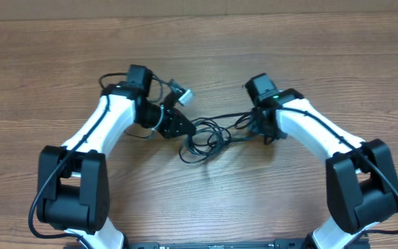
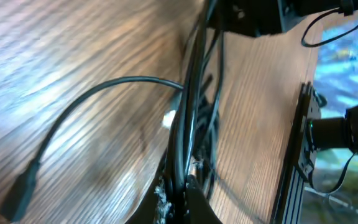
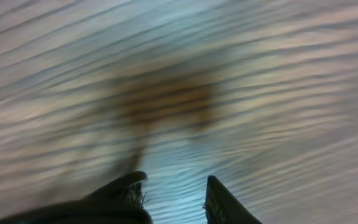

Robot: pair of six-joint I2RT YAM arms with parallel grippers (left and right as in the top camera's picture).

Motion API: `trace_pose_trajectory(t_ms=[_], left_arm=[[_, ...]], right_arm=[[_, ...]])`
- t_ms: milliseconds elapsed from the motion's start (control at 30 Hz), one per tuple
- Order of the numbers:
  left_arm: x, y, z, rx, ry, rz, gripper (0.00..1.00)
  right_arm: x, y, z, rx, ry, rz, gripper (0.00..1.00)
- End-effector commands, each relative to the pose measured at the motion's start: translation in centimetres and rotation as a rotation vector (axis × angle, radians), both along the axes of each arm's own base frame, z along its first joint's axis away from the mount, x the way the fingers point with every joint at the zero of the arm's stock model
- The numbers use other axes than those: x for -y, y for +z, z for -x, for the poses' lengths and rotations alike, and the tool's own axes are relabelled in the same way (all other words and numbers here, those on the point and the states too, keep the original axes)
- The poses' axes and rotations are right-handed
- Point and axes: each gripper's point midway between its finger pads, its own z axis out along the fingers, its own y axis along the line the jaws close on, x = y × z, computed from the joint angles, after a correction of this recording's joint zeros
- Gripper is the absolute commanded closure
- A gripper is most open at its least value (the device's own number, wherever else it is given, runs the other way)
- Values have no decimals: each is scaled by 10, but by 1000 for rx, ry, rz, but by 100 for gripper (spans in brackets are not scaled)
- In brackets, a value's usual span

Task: Untangle cables

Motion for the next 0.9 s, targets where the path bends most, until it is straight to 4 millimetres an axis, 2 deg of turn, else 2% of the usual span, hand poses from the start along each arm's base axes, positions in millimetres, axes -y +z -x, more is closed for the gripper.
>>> trace_pose_trajectory(t_ms=[0, 167, 433, 700, 867], left_arm=[[-19, 0, -7, 0, 43, 3, 96], [-19, 0, -7, 2, 44, 2, 96], [-20, -1, -7, 3, 45, -4, 96], [-20, -1, -8, 4, 45, -4, 96], [-19, -1, -7, 3, 44, -4, 96]], right_arm=[[46, 2, -9, 22, -146, 98, 69], [58, 1, -4, -8, -175, 103, 65], [59, -3, 2, -29, -176, 106, 55], [50, -5, 4, -46, -171, 51, 49], [33, -3, -2, -48, -92, -36, 50]])
